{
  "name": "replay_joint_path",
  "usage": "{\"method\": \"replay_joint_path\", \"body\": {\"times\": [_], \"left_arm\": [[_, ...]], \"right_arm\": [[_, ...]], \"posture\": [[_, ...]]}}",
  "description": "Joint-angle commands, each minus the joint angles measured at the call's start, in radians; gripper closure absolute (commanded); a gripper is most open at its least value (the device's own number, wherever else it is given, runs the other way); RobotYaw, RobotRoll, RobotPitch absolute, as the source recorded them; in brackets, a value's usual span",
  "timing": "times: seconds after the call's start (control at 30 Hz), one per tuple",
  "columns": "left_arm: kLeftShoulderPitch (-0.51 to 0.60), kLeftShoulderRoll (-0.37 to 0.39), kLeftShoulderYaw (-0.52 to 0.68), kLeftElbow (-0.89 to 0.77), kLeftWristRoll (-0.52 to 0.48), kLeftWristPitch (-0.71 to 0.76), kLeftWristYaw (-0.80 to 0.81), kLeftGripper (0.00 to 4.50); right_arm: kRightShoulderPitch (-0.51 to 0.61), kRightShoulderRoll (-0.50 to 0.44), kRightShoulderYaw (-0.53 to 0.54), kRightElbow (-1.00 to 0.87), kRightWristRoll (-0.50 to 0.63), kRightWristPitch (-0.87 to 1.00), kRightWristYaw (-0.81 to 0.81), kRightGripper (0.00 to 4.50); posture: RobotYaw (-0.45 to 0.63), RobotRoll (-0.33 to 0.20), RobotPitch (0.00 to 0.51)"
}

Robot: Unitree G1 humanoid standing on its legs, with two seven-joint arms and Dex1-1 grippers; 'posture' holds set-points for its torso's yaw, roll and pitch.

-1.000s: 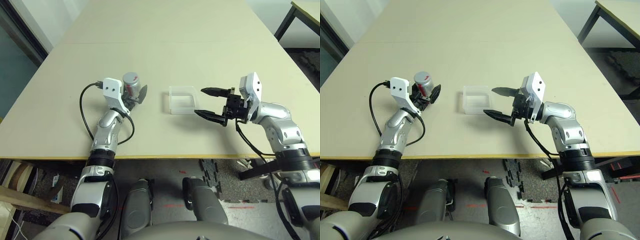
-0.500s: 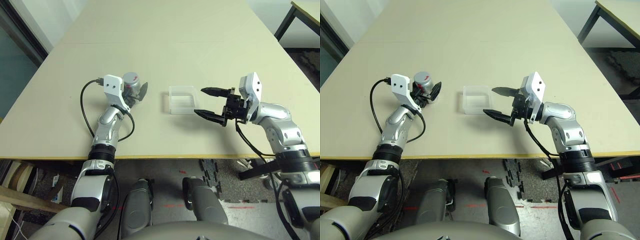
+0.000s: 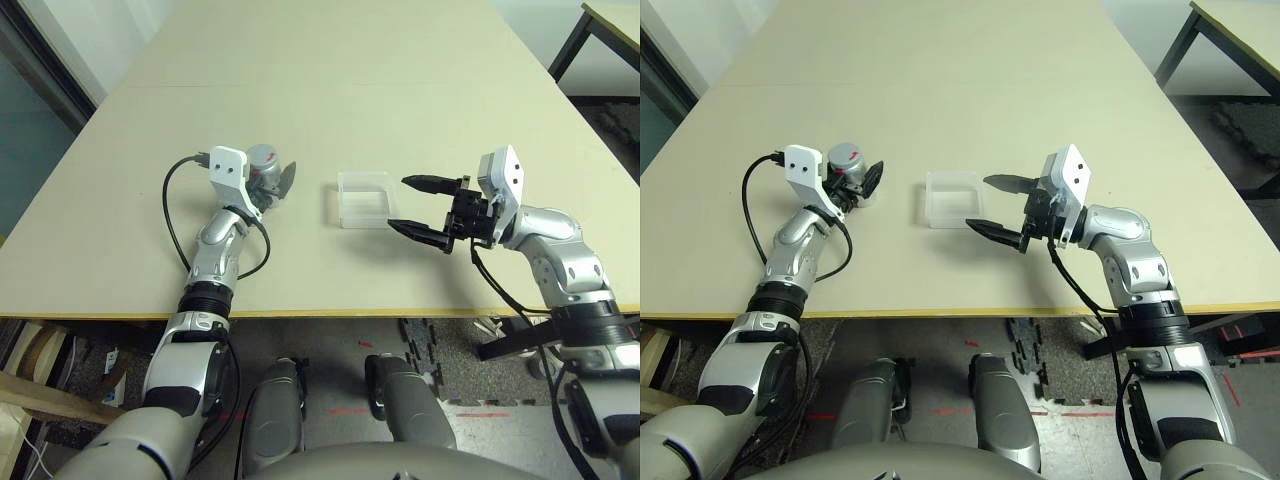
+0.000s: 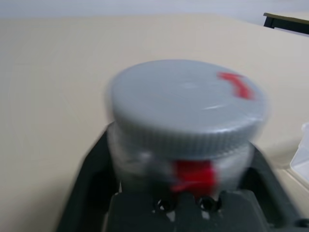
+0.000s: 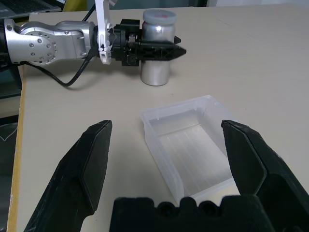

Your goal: Pour the medicine from the bottle into the box.

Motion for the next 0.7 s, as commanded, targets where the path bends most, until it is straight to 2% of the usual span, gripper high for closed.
{"method": "replay_joint_path", "body": {"times": [0.03,0.17,0.33,0.53,0.7], "left_arm": [[-0.006,0.004,-0.005,0.018,0.013,-0.008,-0.010,1.85],[-0.002,0.006,-0.002,0.010,0.008,-0.003,-0.016,1.85],[0.024,0.013,-0.019,-0.088,-0.020,0.065,-0.083,1.85],[0.088,0.036,-0.071,-0.322,-0.085,0.264,-0.221,1.85],[0.107,0.059,-0.103,-0.446,-0.124,0.395,-0.284,1.85]], "right_arm": [[0.017,-0.001,0.004,0.004,-0.005,-0.010,0.003,0.00],[0.017,0.000,0.004,0.008,-0.005,-0.013,0.004,0.00],[-0.007,0.004,-0.003,0.016,0.008,0.003,0.003,0.00],[-0.074,0.006,-0.005,0.028,0.036,0.057,0.019,0.00],[-0.147,0.018,0.009,0.033,0.054,0.109,0.038,0.00]], "posture": [[-0.19,0.000,0.141],[-0.19,0.000,0.141],[-0.19,0.000,0.142],[-0.19,0.000,0.142],[-0.19,0.000,0.137]]}}
